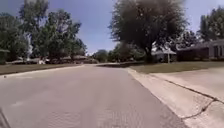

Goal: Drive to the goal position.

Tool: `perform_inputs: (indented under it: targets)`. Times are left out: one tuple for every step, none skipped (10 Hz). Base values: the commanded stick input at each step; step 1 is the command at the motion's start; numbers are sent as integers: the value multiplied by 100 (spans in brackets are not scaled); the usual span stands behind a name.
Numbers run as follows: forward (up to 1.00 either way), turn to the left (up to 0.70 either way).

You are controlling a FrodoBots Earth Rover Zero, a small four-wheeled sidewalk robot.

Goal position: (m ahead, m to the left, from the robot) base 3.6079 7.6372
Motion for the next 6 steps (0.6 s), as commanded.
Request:
perform_inputs:
  targets:
    - [70, 0]
    - [70, 0]
    - [70, 0]
    - [70, -3]
    - [70, -28]
    - [70, -24]
